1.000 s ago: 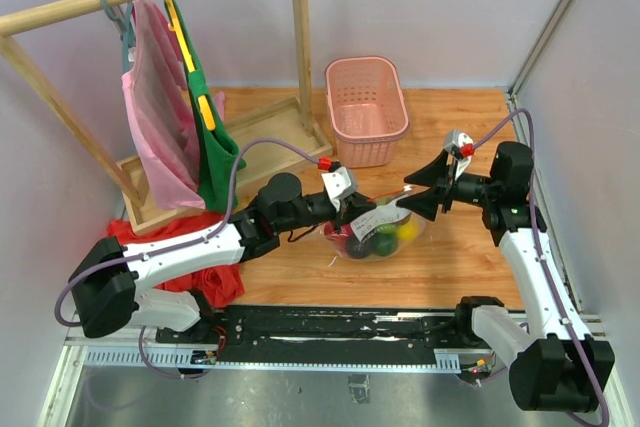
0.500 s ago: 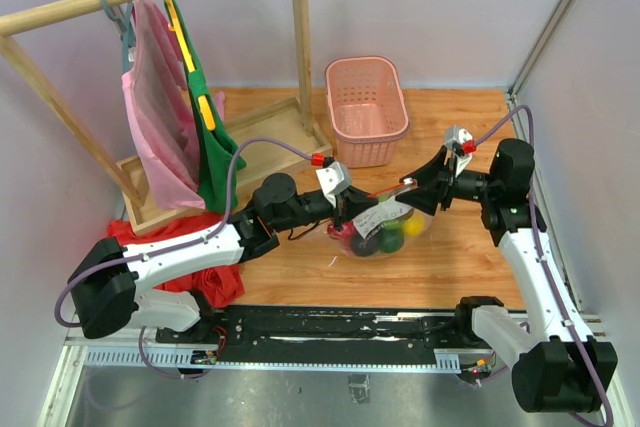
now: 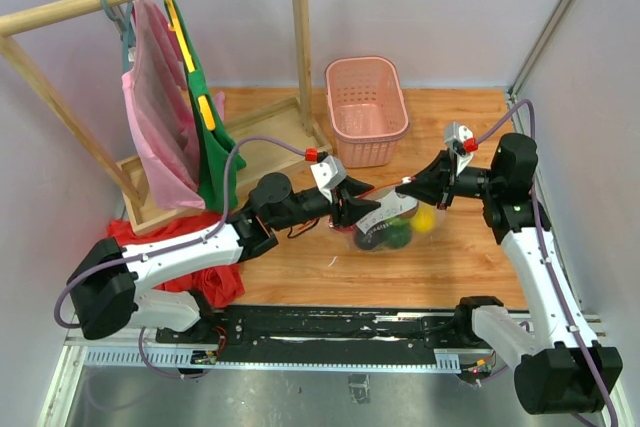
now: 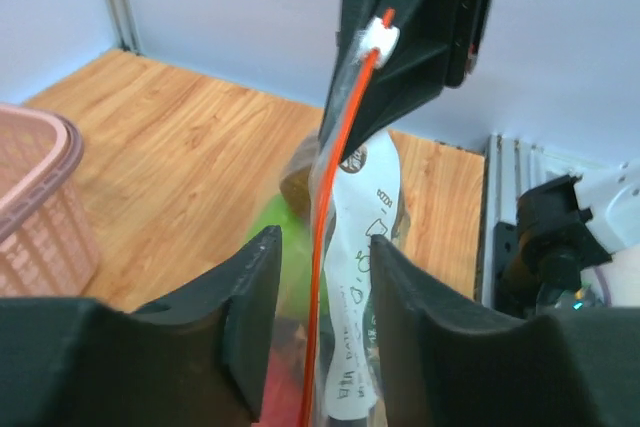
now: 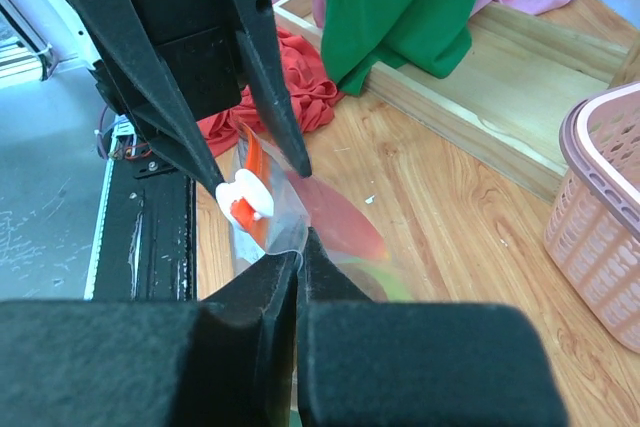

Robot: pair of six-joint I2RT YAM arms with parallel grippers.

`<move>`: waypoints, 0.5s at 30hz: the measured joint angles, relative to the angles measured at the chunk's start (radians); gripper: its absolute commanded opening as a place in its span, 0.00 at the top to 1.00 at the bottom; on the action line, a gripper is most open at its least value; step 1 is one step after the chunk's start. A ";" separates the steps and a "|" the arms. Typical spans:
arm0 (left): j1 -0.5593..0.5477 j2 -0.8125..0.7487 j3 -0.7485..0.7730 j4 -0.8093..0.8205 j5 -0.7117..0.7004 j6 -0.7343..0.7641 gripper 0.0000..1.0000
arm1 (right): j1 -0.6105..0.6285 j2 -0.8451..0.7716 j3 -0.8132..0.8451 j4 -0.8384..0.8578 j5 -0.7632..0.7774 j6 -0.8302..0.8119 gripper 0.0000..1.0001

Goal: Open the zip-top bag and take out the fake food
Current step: Unzip the zipper food storage bag at the center of the board.

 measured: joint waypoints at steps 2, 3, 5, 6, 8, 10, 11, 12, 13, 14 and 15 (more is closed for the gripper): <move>0.004 -0.008 0.000 -0.007 -0.016 -0.011 0.29 | 0.000 -0.001 0.014 -0.052 0.009 -0.043 0.99; 0.005 -0.019 0.000 -0.017 -0.029 -0.022 0.27 | 0.000 -0.002 0.024 -0.089 0.016 -0.080 0.99; 0.009 -0.051 0.000 -0.039 -0.046 -0.016 0.27 | 0.000 -0.005 0.037 -0.142 0.033 -0.134 0.99; 0.010 -0.067 0.003 -0.050 -0.052 -0.013 0.28 | 0.000 -0.005 0.042 -0.165 0.039 -0.158 0.99; 0.010 -0.092 0.027 -0.089 -0.060 -0.002 0.29 | 0.000 -0.006 0.052 -0.206 0.053 -0.195 0.99; 0.010 -0.092 0.085 -0.138 -0.066 0.014 0.29 | 0.000 -0.006 0.058 -0.234 0.062 -0.226 0.99; 0.010 -0.082 0.127 -0.168 -0.069 0.024 0.30 | 0.000 -0.005 0.061 -0.250 0.067 -0.238 0.99; 0.008 -0.068 0.171 -0.193 -0.076 0.035 0.30 | 0.000 -0.002 0.064 -0.259 0.070 -0.247 0.99; 0.003 -0.051 0.216 -0.220 -0.084 0.052 0.30 | 0.000 0.000 0.068 -0.267 0.072 -0.254 0.99; -0.004 -0.031 0.269 -0.256 -0.096 0.073 0.30 | 0.000 0.003 0.071 -0.273 0.074 -0.261 0.99; -0.013 -0.009 0.314 -0.281 -0.107 0.095 0.32 | 0.000 0.006 0.074 -0.280 0.078 -0.267 0.99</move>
